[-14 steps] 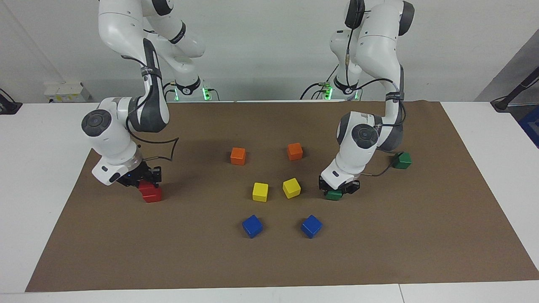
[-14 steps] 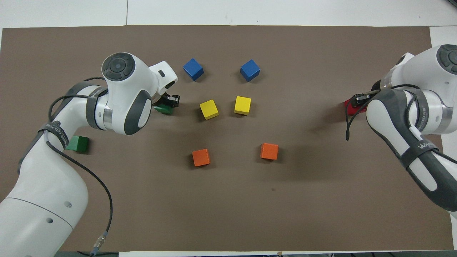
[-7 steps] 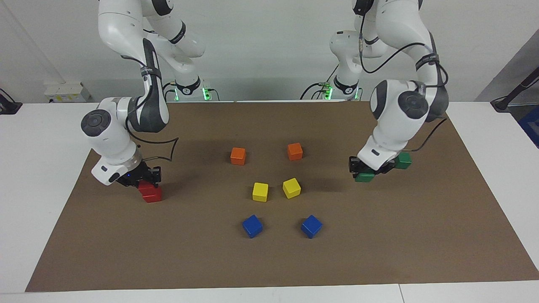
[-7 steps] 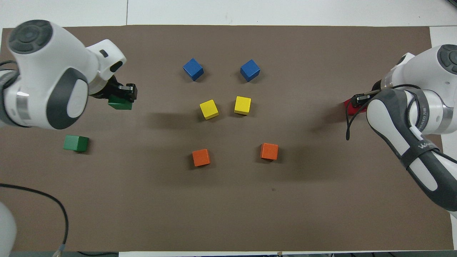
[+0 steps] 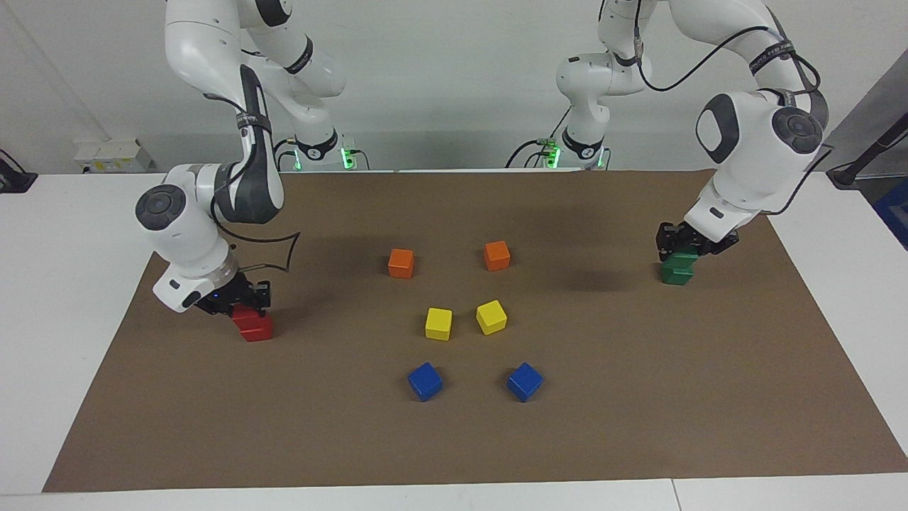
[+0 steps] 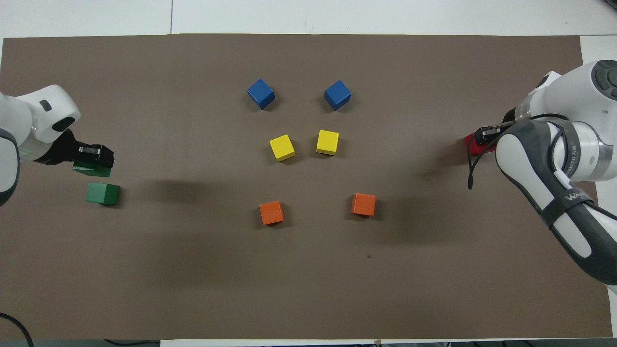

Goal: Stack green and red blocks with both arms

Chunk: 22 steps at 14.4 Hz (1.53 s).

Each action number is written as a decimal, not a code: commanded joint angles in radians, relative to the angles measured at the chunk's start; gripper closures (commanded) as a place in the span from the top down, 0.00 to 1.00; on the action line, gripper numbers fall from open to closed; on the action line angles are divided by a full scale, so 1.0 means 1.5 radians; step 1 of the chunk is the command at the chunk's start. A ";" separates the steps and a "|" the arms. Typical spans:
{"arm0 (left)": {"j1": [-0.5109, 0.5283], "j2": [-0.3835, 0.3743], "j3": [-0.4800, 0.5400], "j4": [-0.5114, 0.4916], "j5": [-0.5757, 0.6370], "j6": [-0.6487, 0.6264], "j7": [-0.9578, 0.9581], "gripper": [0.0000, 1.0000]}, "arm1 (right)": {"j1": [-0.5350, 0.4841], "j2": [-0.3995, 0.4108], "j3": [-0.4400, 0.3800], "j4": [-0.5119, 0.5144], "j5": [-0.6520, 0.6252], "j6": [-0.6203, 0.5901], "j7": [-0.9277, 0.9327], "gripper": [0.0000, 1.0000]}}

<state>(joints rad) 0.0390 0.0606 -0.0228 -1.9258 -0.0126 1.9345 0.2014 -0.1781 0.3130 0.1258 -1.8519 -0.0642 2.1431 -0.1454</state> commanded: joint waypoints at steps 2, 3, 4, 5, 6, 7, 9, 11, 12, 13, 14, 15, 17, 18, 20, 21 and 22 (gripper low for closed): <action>0.047 -0.082 -0.006 -0.168 0.007 0.139 0.048 0.00 | -0.011 -0.003 0.005 -0.007 -0.005 0.017 -0.019 0.00; 0.060 -0.090 -0.007 -0.190 0.007 0.161 0.058 0.00 | -0.011 -0.003 0.005 -0.006 -0.005 0.017 -0.019 0.00; 0.065 -0.091 -0.007 -0.199 0.007 0.171 0.072 0.00 | -0.011 -0.003 0.005 -0.006 -0.005 0.017 -0.020 0.00; 0.070 -0.091 -0.006 -0.201 0.007 0.174 0.083 0.00 | -0.011 -0.003 0.005 -0.006 -0.005 0.017 -0.020 0.00; 0.076 -0.088 -0.006 -0.206 0.007 0.182 0.091 0.00 | -0.012 -0.003 0.005 -0.006 -0.005 0.017 -0.020 0.00; 0.078 -0.086 -0.007 -0.216 0.007 0.197 0.095 0.00 | -0.012 -0.003 0.005 -0.006 -0.005 0.017 -0.020 0.00; 0.085 -0.088 -0.007 -0.255 0.004 0.246 0.094 0.00 | -0.012 -0.003 0.005 -0.006 -0.005 0.018 -0.020 0.00; 0.085 -0.089 -0.006 -0.263 -0.016 0.257 0.095 0.00 | -0.013 -0.003 0.005 -0.007 -0.005 0.027 -0.020 0.00; 0.086 -0.087 -0.006 -0.263 -0.019 0.259 0.095 0.00 | -0.014 -0.003 0.005 -0.007 -0.005 0.027 -0.020 0.00; 0.086 -0.084 -0.006 -0.263 -0.019 0.263 0.096 0.00 | -0.014 -0.003 0.005 -0.007 -0.005 0.027 -0.020 0.00; 0.088 -0.080 -0.006 -0.263 -0.019 0.269 0.100 0.00 | -0.014 -0.003 0.005 -0.007 -0.005 0.027 -0.020 0.00; 0.088 -0.072 -0.006 -0.263 -0.020 0.276 0.103 0.00 | -0.014 -0.003 0.005 -0.007 -0.005 0.027 -0.020 0.00; 0.088 -0.058 -0.006 -0.263 -0.021 0.289 0.106 0.00 | -0.014 -0.003 0.005 -0.008 -0.005 0.027 -0.019 0.00; 0.088 -0.055 -0.006 -0.263 -0.021 0.290 0.106 0.00 | -0.014 -0.003 0.005 -0.008 -0.005 0.027 -0.018 0.00; 0.088 -0.055 -0.006 -0.263 -0.021 0.291 0.105 0.00 | -0.013 -0.003 0.005 -0.010 -0.005 0.027 -0.015 0.00; 0.088 -0.055 -0.006 -0.263 -0.021 0.291 0.105 0.00 | -0.013 -0.003 0.006 -0.010 -0.005 0.027 -0.014 0.00; 0.088 -0.055 -0.006 -0.263 -0.021 0.291 0.106 0.00 | -0.012 -0.003 0.006 -0.010 -0.005 0.028 -0.013 0.00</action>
<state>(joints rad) 0.1529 -0.0139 -0.0237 -2.3053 -0.0253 2.3450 0.3329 -0.1855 0.3130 0.1252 -1.8547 -0.0644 2.1636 -0.1456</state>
